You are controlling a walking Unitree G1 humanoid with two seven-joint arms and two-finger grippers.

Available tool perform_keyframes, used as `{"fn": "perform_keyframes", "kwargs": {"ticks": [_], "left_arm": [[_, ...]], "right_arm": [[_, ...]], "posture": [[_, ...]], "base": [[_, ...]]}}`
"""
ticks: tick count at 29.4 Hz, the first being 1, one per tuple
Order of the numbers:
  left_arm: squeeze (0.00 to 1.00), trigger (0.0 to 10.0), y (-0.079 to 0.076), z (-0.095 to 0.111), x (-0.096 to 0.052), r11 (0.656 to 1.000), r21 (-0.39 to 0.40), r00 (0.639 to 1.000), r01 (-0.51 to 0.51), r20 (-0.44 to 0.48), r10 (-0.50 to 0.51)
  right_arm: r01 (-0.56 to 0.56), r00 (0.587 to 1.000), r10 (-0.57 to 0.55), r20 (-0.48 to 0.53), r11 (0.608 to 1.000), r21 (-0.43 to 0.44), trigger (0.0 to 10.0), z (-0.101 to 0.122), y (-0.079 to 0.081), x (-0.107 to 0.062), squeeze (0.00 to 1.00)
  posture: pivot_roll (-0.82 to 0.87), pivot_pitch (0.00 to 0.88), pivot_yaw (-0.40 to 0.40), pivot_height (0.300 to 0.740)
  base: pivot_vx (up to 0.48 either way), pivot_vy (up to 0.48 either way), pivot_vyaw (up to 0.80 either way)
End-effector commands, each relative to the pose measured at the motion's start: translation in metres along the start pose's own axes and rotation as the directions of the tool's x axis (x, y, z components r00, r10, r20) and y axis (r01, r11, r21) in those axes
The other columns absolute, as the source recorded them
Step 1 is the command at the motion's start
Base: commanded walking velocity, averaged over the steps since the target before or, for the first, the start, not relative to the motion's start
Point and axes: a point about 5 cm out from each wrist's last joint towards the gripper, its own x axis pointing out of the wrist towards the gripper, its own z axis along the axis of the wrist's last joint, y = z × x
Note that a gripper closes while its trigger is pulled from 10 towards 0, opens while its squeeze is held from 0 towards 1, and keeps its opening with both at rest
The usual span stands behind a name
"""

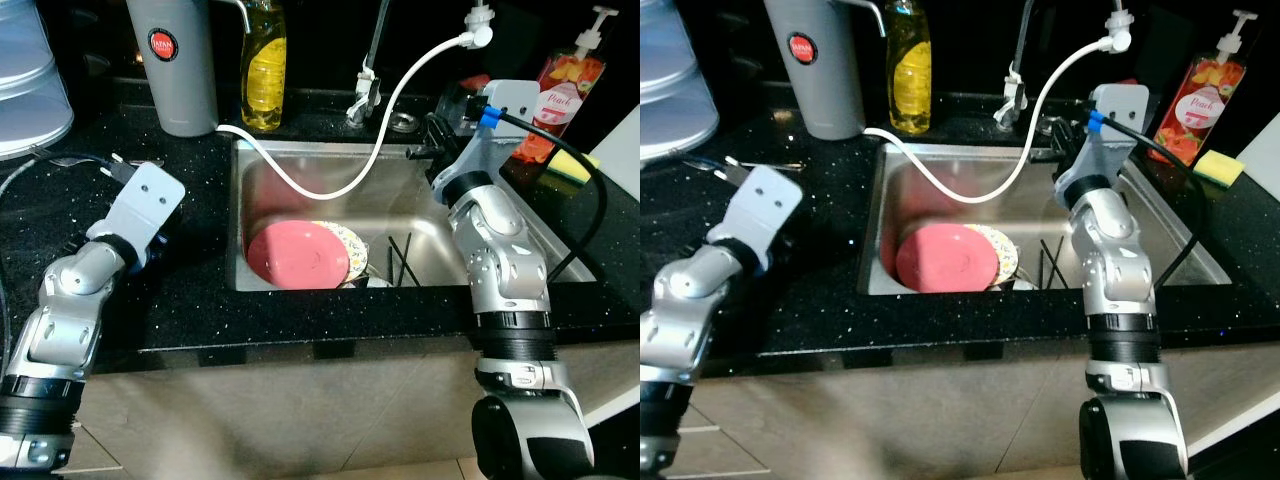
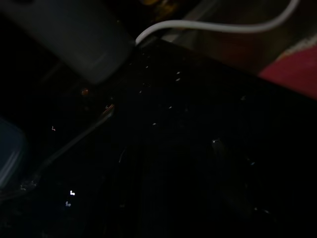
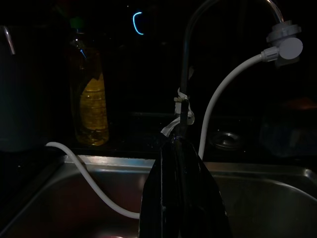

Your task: Kitchen organization

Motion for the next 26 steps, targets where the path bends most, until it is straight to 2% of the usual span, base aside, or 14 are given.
{"fn": "perform_keyframes", "kwargs": {"ticks": [1,5,7,11,14,17,18,19,21,23,24,26], "left_arm": [[0.0,10.0,0.006,0.002,0.001,0.997,0.071,1.0,-0.016,0.017,0.015],[0.0,10.0,0.006,-0.003,0.002,0.997,0.082,1.0,0.007,0.01,-0.008],[0.0,10.0,0.007,-0.006,0.006,0.988,0.152,1.0,0.005,0.003,-0.005],[0.0,10.0,0.008,-0.008,0.009,0.979,0.206,1.0,-0.008,-0.013,0.011],[0.0,10.0,0.006,-0.011,0.013,0.962,0.273,1.0,0.008,-0.015,-0.004],[0.0,10.0,0.003,-0.009,0.013,0.959,0.282,0.999,0.026,0.017,-0.032],[0.0,10.0,0.002,-0.007,0.013,0.97,0.243,0.997,0.029,0.059,-0.044],[0.0,10.0,0.002,-0.007,0.013,0.97,0.243,0.997,0.029,0.059,-0.044],[0.0,10.0,0.001,-0.007,0.014,0.969,0.244,0.997,0.038,0.062,-0.055],[0.0,10.0,-0.001,-0.012,0.017,0.976,0.201,0.996,0.079,0.019,-0.084],[0.0,10.0,-0.003,-0.015,0.017,0.984,0.148,0.995,0.103,-0.006,-0.103],[0.0,10.0,-0.001,-0.015,0.017,0.983,0.167,0.997,0.074,0.001,-0.075]], "right_arm": [[0.009,1.0,-0.009,0.016,1.0,-0.007,10.0,0.005,-0.005,-0.001,0.0],[0.009,1.0,-0.008,0.016,1.0,-0.008,10.0,0.005,-0.006,-0.001,0.0],[0.0,1.0,0.0,0.017,1.0,-0.008,10.0,0.006,-0.005,0.0,0.0],[-0.006,1.0,0.006,0.019,1.0,-0.006,10.0,0.007,-0.004,0.002,0.0],[-0.04,0.999,0.04,0.005,0.999,0.001,10.0,0.003,0.006,0.005,0.0],[-0.047,0.999,0.047,-0.01,0.999,-0.001,10.0,-0.002,0.008,0.004,0.0],[-0.044,0.999,0.044,-0.032,0.999,-0.01,10.0,-0.01,0.008,0.002,0.0],[-0.044,0.999,0.044,-0.032,0.999,-0.01,10.0,-0.01,0.008,0.002,0.0],[-0.029,0.997,0.027,-0.074,0.999,-0.029,10.0,-0.024,0.005,-0.002,0.0],[-0.005,0.994,0.001,-0.111,0.999,-0.038,10.0,-0.036,0.001,-0.008,0.0],[0.002,0.993,-0.007,-0.12,0.999,-0.042,10.0,-0.04,-0.001,-0.009,0.0],[0.017,0.99,-0.029,-0.135,0.996,-0.088,10.0,-0.045,-0.005,-0.013,0.0]], "posture": [[0.19,0.0,-0.055,0.74],[0.18,0.0,-0.062,0.74],[0.19,0.0,-0.072,0.74],[0.19,0.0,-0.079,0.74],[0.19,0.0,-0.088,0.74],[0.18,0.0,-0.093,0.74],[0.18,0.0,-0.094,0.74],[0.18,0.0,-0.094,0.74],[0.18,0.0,-0.094,0.74],[0.18,0.0,-0.091,0.74],[0.18,0.0,-0.091,0.74],[0.18,0.0,-0.088,0.74]], "base": [[0.0,0.0,0.0],[0.0,0.0,0.0],[0.0,0.0,0.0],[0.0,0.0,0.0],[0.0,0.0,0.0],[0.0,0.0,0.0],[0.0,0.0,0.0],[0.0,0.0,0.0],[0.0,0.0,0.0],[0.0,0.0,0.0],[0.0,0.0,0.0],[0.0,0.0,0.0]]}}
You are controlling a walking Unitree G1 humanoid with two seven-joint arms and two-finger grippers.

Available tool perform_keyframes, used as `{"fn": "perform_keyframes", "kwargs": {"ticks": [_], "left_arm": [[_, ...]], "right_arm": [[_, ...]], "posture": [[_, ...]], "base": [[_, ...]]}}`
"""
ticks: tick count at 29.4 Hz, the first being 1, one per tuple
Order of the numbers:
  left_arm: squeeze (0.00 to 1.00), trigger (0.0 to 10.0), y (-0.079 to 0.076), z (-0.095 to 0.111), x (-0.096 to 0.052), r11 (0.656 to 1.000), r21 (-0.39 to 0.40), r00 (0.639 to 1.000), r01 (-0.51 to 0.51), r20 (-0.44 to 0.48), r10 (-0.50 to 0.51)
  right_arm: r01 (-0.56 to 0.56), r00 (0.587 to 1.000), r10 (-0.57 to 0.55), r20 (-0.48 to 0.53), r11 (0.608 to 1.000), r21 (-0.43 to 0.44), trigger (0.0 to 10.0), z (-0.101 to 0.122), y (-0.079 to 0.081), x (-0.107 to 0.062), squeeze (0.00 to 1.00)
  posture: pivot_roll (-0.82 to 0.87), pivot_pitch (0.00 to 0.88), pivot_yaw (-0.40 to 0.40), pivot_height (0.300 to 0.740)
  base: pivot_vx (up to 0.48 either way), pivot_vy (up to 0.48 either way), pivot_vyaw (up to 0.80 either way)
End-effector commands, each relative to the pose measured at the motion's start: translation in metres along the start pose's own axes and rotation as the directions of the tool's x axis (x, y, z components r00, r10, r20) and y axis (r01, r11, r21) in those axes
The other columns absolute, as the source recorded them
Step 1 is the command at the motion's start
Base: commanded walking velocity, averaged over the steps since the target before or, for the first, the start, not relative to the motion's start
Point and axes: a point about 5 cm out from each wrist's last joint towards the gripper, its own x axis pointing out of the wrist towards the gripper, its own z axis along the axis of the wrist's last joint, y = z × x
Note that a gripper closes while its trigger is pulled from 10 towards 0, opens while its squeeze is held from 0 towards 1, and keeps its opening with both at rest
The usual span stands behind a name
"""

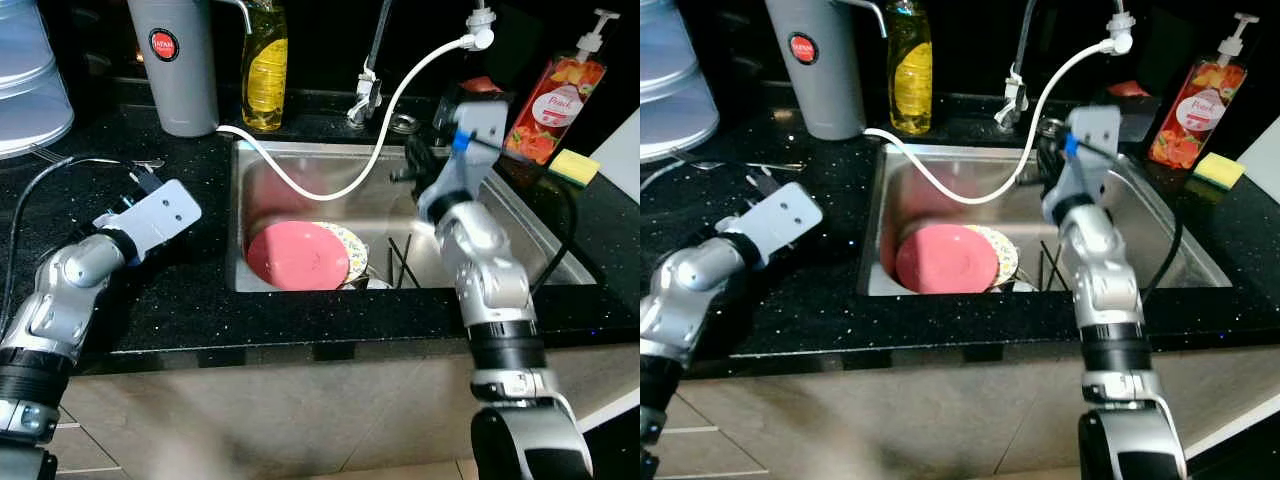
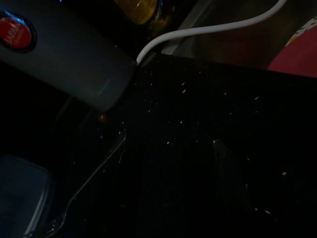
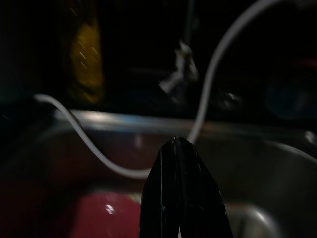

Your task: Kitchen organization

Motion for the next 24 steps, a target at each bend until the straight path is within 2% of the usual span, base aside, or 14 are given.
{"fn": "perform_keyframes", "kwargs": {"ticks": [1,7,9,10,11,12,13,16,17,18,19,21,22,24], "left_arm": [[0.0,10.0,-0.011,-0.01,0.002,0.999,-0.016,0.999,0.035,-0.038,-0.036],[0.0,10.0,-0.011,-0.011,0.002,0.999,-0.008,0.999,0.037,-0.031,-0.037],[0.0,10.0,-0.011,-0.012,0.002,0.999,-0.011,0.999,0.041,-0.031,-0.041],[0.0,10.0,-0.011,-0.012,0.002,0.999,-0.011,0.999,0.041,-0.031,-0.041],[0.0,10.0,-0.011,-0.013,0.003,0.999,-0.016,0.998,0.046,-0.034,-0.046],[0.0,10.0,-0.011,-0.013,0.003,0.999,-0.016,0.998,0.046,-0.034,-0.046],[0.0,10.0,-0.011,-0.013,0.002,0.999,-0.017,0.998,0.047,-0.035,-0.047],[0.0,10.0,-0.011,-0.013,0.002,0.999,-0.016,0.998,0.046,-0.034,-0.047],[0.0,10.0,-0.011,-0.013,0.003,0.999,-0.014,0.998,0.046,-0.031,-0.046],[0.0,10.0,-0.011,-0.013,0.003,0.999,-0.013,0.998,0.046,-0.03,-0.046],[0.0,10.0,-0.011,-0.013,0.003,0.999,-0.013,0.998,0.046,-0.03,-0.046],[0.0,10.0,-0.011,-0.013,0.003,0.999,-0.012,0.999,0.045,-0.029,-0.045],[0.0,10.0,-0.011,-0.013,0.003,0.999,-0.012,0.999,0.045,-0.029,-0.045],[0.0,10.0,-0.012,-0.013,0.003,0.999,-0.01,0.999,0.044,-0.027,-0.045]], "right_arm": [[0.034,0.999,-0.034,0.005,0.998,-0.055,10.0,-0.002,-0.007,-0.002,0.0],[0.179,0.981,-0.164,0.1,0.971,-0.16,10.0,0.018,-0.039,-0.005,0.0],[0.285,0.953,-0.253,0.166,0.934,-0.216,10.0,0.032,-0.063,-0.01,0.0],[0.285,0.953,-0.253,0.166,0.934,-0.216,10.0,0.032,-0.063,-0.01,0.0],[0.36,0.927,-0.314,0.207,0.9,-0.247,10.0,0.04,-0.082,-0.016,0.0],[0.36,0.927,-0.314,0.207,0.9,-0.247,10.0,0.04,-0.082,-0.016,0.0],[0.424,0.901,-0.373,0.222,0.866,-0.265,10.0,0.041,-0.097,-0.022,0.0],[0.484,0.873,-0.436,0.22,0.83,-0.276,10.0,0.039,-0.113,-0.029,0.0],[0.579,0.815,-0.531,0.231,0.754,-0.31,10.0,0.037,-0.137,-0.042,0.0],[0.609,0.793,-0.561,0.237,0.726,-0.32,10.0,0.037,-0.144,-0.047,0.0],[0.609,0.793,-0.561,0.237,0.726,-0.32,10.0,0.037,-0.144,-0.047,0.0],[0.665,0.745,-0.617,0.253,0.659,-0.352,10.0,0.036,-0.161,-0.058,0.0],[0.665,0.745,-0.617,0.253,0.659,-0.352,10.0,0.036,-0.161,-0.058,0.0],[0.736,0.666,-0.697,0.265,0.559,-0.382,10.0,0.035,-0.184,-0.074,0.0]], "posture": [[0.18,0.0,-0.088,0.74],[0.18,0.0,-0.078,0.74],[0.17,0.0,-0.076,0.74],[0.17,0.0,-0.076,0.74],[0.17,0.0,-0.076,0.74],[0.17,0.0,-0.076,0.74],[0.17,0.0,-0.076,0.74],[0.17,0.0,-0.078,0.74],[0.17,0.0,-0.079,0.74],[0.17,0.0,-0.079,0.74],[0.17,0.0,-0.079,0.74],[0.17,0.0,-0.079,0.74],[0.17,0.0,-0.079,0.74],[0.17,0.0,-0.079,0.74]], "base": [[0.0,0.0,0.0],[0.0,0.0,0.0],[0.0,0.0,0.0],[0.0,0.0,0.0],[0.0,0.0,0.0],[0.0,0.0,0.0],[0.0,0.0,0.0],[0.0,0.0,0.0],[0.0,0.0,0.0],[0.0,0.0,0.0],[0.0,0.0,0.0],[0.0,0.0,0.0],[0.0,0.0,0.0],[0.0,0.0,0.0]]}}
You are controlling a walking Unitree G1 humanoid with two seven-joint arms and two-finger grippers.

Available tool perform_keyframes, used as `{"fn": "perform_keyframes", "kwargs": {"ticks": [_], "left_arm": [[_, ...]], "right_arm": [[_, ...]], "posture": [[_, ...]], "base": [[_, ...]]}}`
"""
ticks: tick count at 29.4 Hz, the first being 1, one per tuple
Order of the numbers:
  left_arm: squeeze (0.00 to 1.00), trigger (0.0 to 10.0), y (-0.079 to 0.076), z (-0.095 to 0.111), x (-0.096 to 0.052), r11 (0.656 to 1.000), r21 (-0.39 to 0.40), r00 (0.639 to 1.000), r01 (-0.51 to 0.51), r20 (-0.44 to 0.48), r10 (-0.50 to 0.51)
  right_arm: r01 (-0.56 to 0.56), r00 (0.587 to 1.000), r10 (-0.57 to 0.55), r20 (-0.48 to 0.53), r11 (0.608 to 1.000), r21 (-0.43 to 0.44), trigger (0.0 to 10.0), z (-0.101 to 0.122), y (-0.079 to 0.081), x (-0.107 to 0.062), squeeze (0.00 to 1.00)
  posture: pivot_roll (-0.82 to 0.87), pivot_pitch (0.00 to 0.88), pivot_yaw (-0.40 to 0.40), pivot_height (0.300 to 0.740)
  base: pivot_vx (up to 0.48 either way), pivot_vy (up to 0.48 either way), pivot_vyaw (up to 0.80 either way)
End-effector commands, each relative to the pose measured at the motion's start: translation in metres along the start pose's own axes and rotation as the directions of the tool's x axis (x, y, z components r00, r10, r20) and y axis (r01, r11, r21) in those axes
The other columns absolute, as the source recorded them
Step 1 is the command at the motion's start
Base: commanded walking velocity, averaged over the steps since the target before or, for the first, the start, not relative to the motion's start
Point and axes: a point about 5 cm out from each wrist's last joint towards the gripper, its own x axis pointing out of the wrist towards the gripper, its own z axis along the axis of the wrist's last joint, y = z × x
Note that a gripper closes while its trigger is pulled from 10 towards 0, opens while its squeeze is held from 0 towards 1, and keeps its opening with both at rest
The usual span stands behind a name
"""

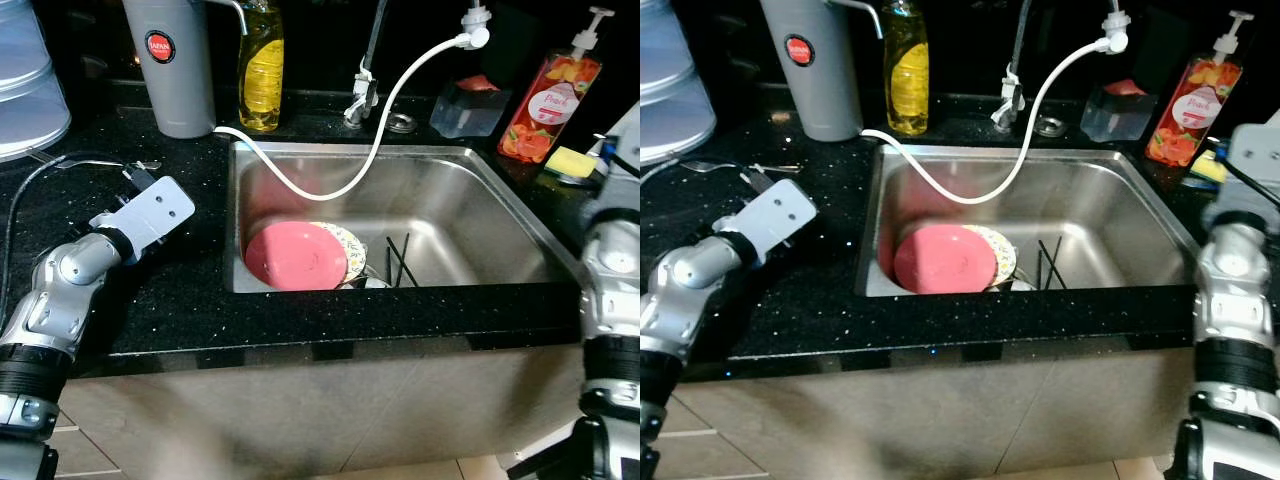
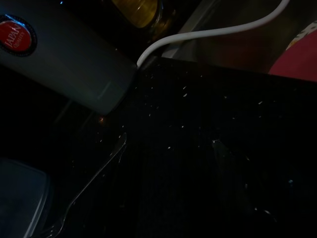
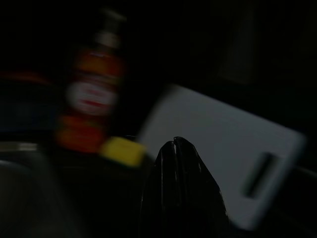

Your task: Kitchen organization

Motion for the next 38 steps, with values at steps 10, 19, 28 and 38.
{"fn": "perform_keyframes", "kwargs": {"ticks": [10,19,28,38], "left_arm": [[0.0,10.0,-0.012,-0.009,0.0,0.999,-0.009,0.998,0.049,-0.035,-0.05],[0.0,10.0,-0.011,-0.011,-0.003,0.999,-0.02,0.998,0.035,-0.053,-0.036],[0.0,10.0,-0.009,-0.013,-0.003,1.0,-0.024,0.997,0.012,-0.077,-0.014],[0.0,10.0,-0.008,-0.014,-0.003,1.0,-0.024,0.997,0.012,-0.08,-0.014]], "right_arm": [[0.366,0.901,-0.397,-0.173,0.912,-0.185,10.0,-0.065,-0.095,-0.022,0.0],[0.472,0.795,-0.554,-0.248,0.821,-0.321,10.0,-0.103,-0.144,-0.052,0.0],[0.455,0.712,-0.597,-0.369,0.793,-0.405,10.0,-0.138,-0.153,-0.083,0.0],[0.177,0.598,-0.436,-0.672,0.89,-0.421,10.0,-0.197,-0.111,-0.144,0.0]], "posture": [[0.14,0.0,-0.062,0.74],[0.14,0.0,-0.058,0.74],[0.14,0.0,-0.064,0.74],[0.15,0.0,-0.064,0.74]], "base": [[0.0,0.0,0.0],[0.0,0.0,0.0],[0.0,0.0,0.0],[0.0,0.0,0.0]]}}
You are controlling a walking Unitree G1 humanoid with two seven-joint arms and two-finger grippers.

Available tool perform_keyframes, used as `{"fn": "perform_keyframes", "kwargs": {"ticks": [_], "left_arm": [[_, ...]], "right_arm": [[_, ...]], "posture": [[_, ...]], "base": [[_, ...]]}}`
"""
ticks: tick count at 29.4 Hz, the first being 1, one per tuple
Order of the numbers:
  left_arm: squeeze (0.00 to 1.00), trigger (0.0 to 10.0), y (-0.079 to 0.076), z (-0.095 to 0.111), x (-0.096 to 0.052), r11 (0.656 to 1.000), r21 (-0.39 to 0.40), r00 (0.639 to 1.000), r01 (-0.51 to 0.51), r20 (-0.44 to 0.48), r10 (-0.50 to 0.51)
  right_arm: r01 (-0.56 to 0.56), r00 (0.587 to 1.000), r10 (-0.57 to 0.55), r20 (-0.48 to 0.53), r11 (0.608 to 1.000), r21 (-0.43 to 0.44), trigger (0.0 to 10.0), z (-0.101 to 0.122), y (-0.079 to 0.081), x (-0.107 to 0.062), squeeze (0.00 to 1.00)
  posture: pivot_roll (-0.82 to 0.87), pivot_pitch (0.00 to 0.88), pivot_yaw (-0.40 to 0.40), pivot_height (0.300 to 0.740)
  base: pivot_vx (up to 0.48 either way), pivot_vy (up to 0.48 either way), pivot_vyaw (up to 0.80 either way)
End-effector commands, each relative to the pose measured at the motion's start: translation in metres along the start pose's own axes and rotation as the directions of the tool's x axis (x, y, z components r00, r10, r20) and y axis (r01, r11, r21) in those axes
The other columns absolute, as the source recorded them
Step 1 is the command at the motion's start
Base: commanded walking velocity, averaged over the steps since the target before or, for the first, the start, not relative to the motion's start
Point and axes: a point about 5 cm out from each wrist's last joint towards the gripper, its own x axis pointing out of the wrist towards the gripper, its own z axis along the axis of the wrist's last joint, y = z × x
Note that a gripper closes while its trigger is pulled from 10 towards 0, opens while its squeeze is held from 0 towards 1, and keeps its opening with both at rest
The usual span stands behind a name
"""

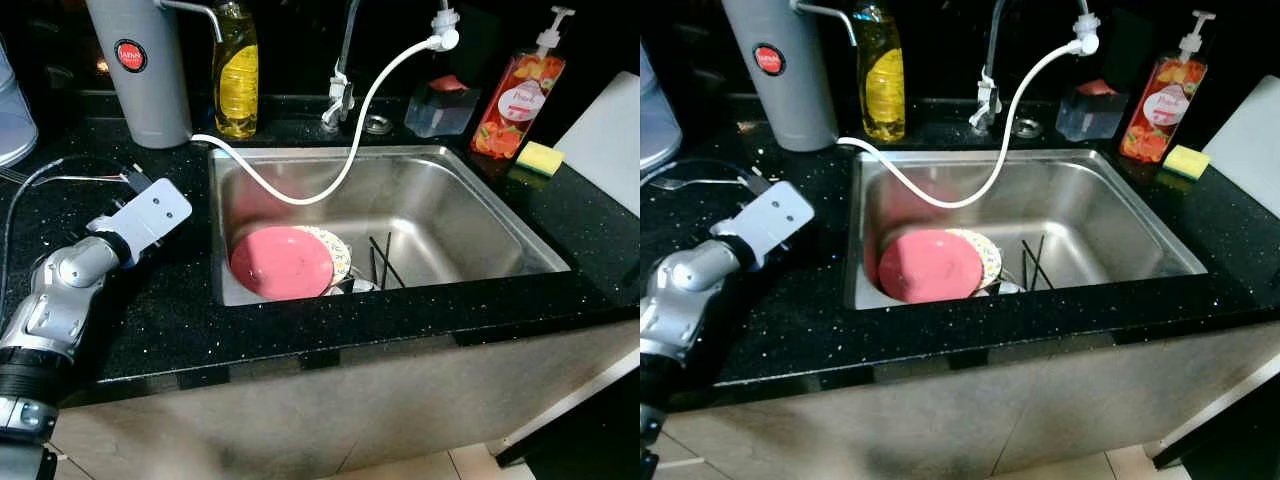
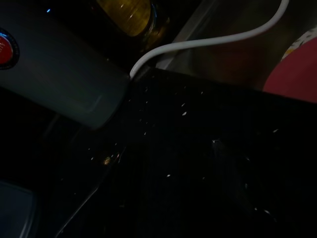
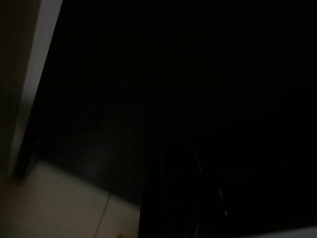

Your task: Kitchen organization

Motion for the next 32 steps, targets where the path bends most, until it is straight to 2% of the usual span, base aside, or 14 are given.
{"fn": "perform_keyframes", "kwargs": {"ticks": [1,4,5,9,10,11,14,15,18,21,26,28,29,32], "left_arm": [[0.0,10.0,-0.006,-0.009,-0.001,1.0,-0.007,0.999,0.024,-0.041,-0.024],[0.0,10.0,-0.006,-0.009,-0.001,1.0,-0.007,0.999,0.023,-0.043,-0.023],[0.0,10.0,-0.006,-0.009,-0.001,1.0,-0.007,0.999,0.022,-0.045,-0.023],[0.0,10.0,-0.006,-0.009,-0.001,1.0,-0.007,0.999,0.023,-0.046,-0.023],[0.0,10.0,-0.006,-0.009,-0.001,1.0,-0.007,0.999,0.022,-0.045,-0.023],[0.0,10.0,-0.006,-0.009,-0.001,1.0,-0.007,0.999,0.022,-0.045,-0.023],[0.0,10.0,-0.006,-0.009,0.0,1.0,-0.007,0.999,0.021,-0.045,-0.022],[0.0,10.0,-0.006,-0.009,0.0,1.0,-0.007,0.999,0.021,-0.045,-0.022],[0.0,10.0,-0.006,-0.008,0.001,1.0,-0.007,0.999,0.021,-0.045,-0.022],[0.0,10.0,-0.006,-0.008,0.001,1.0,-0.007,0.999,0.021,-0.046,-0.021],[0.0,10.0,-0.008,-0.007,0.003,1.0,-0.007,0.999,0.021,-0.046,-0.022],[0.0,10.0,-0.008,-0.007,0.004,1.0,-0.007,0.999,0.021,-0.047,-0.022],[0.0,10.0,-0.008,-0.007,0.004,1.0,-0.011,0.999,0.022,-0.046,-0.022],[0.0,10.0,-0.007,-0.008,0.004,1.0,-0.015,0.999,0.012,-0.053,-0.012]], "right_arm": [[-0.059,0.997,0.057,-0.051,0.998,-0.035,10.0,-0.014,0.008,-0.005,0.0],[-0.144,0.986,0.135,-0.101,0.986,-0.086,10.0,-0.031,0.022,-0.016,0.0],[-0.345,0.929,0.313,-0.199,0.925,-0.16,10.0,-0.054,0.046,-0.034,0.0],[-0.525,0.839,0.462,-0.289,0.826,-0.204,10.0,-0.074,0.067,-0.055,0.0],[-0.616,0.778,0.536,-0.329,0.753,-0.231,10.0,-0.083,0.076,-0.066,0.0],[-0.616,0.778,0.536,-0.329,0.753,-0.231,10.0,-0.083,0.076,-0.066,0.0],[-0.796,0.605,0.665,-0.439,0.53,-0.293,10.0,-0.108,0.098,-0.099,0.0],[-0.796,0.605,0.665,-0.439,0.53,-0.293,10.0,-0.108,0.098,-0.099,0.0],[-0.864,0.502,0.696,-0.513,0.384,-0.326,10.0,-0.126,0.109,-0.125,0.0],[-0.88,0.47,0.701,-0.536,0.327,-0.343,10.0,-0.132,0.112,-0.133,0.0],[-0.934,0.343,0.719,-0.605,0.191,-0.303,10.0,-0.15,0.121,-0.163,0.0],[-0.933,0.335,0.717,-0.611,0.16,-0.324,10.0,-0.152,0.123,-0.168,0.0],[-0.9,0.327,0.719,-0.613,0.04,-0.434,10.0,-0.152,0.128,-0.176,0.0],[-0.875,0.314,0.73,-0.607,-0.025,-0.483,10.0,-0.151,0.134,-0.183,0.0]], "posture": [[0.15,0.0,-0.063,0.74],[0.15,0.0,-0.063,0.74],[0.15,0.0,-0.061,0.74],[0.15,0.0,-0.062,0.74],[0.15,0.0,-0.063,0.74],[0.15,0.0,-0.063,0.74],[0.15,0.0,-0.067,0.74],[0.15,0.0,-0.067,0.74],[0.14,0.0,-0.079,0.74],[0.14,0.0,-0.085,0.74],[0.16,0.0,-0.125,0.74],[0.16,0.0,-0.129,0.74],[0.17,0.0,-0.138,0.74],[0.18,0.0,-0.141,0.74]], "base": [[0.0,0.0,0.0],[0.0,0.0,0.0],[0.0,0.0,0.0],[0.0,0.0,0.0],[0.0,0.0,0.0],[0.0,0.0,0.0],[0.0,0.0,0.0],[0.0,0.0,0.0],[0.0,0.0,0.0],[0.0,0.0,0.0],[0.0,0.0,0.0],[0.0,0.0,0.0],[0.0,0.0,0.0],[0.0,0.0,0.0]]}}
